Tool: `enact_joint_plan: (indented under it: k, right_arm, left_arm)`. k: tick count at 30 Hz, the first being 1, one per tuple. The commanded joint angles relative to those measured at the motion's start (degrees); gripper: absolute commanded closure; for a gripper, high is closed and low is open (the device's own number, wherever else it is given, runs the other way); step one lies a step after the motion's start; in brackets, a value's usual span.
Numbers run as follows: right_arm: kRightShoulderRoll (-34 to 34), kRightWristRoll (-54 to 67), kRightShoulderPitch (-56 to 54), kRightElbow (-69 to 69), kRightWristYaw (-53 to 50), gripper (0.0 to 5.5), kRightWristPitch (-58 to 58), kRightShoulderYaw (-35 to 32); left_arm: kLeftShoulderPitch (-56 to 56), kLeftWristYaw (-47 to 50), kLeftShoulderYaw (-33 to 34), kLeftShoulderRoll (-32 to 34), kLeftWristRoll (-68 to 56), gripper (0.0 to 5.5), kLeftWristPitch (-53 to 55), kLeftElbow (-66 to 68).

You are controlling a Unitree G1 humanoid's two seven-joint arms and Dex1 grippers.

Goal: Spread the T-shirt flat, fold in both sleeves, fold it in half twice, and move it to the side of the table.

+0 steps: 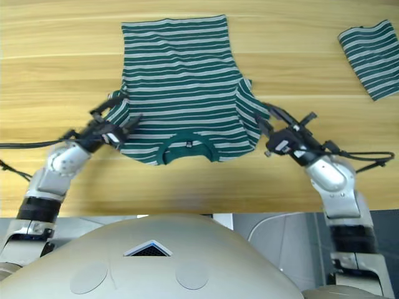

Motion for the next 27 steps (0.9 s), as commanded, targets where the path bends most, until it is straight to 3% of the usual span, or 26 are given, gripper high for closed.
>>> enact_joint_plan:
  k: [1, 7, 13, 23, 27]
  right_arm:
    - [1.70, -2.53, -3.35, 2.61, -1.64, 4.13, 0.30, 0.79]
    - [1.49, -4.99, -6.93, 4.06, -1.67, 4.13, -0.06, 1.71]
    - [0.85, -7.75, -10.76, 6.87, -0.22, 4.13, 0.23, 4.79]
    - [5.53, -18.11, -22.13, 18.33, -5.77, 4.13, 1.30, 12.43]
    - [6.04, -19.32, -23.57, 20.43, -8.67, 4.13, 0.84, 13.07]
  left_arm:
    - [-2.06, 0.96, -4.34, 2.61, 6.92, 2.37, 0.19, 2.83]
    - [3.56, -1.20, -6.65, 9.31, 9.30, 2.37, 1.72, -0.03]
    - [14.48, -1.16, -0.37, 17.01, 3.84, 2.37, 4.40, -8.93]
    - [10.78, 2.39, 0.17, 14.57, 0.15, 2.37, 2.90, -7.72]
    - [11.36, 7.43, 6.44, 13.92, -0.41, 2.37, 4.71, -12.46]
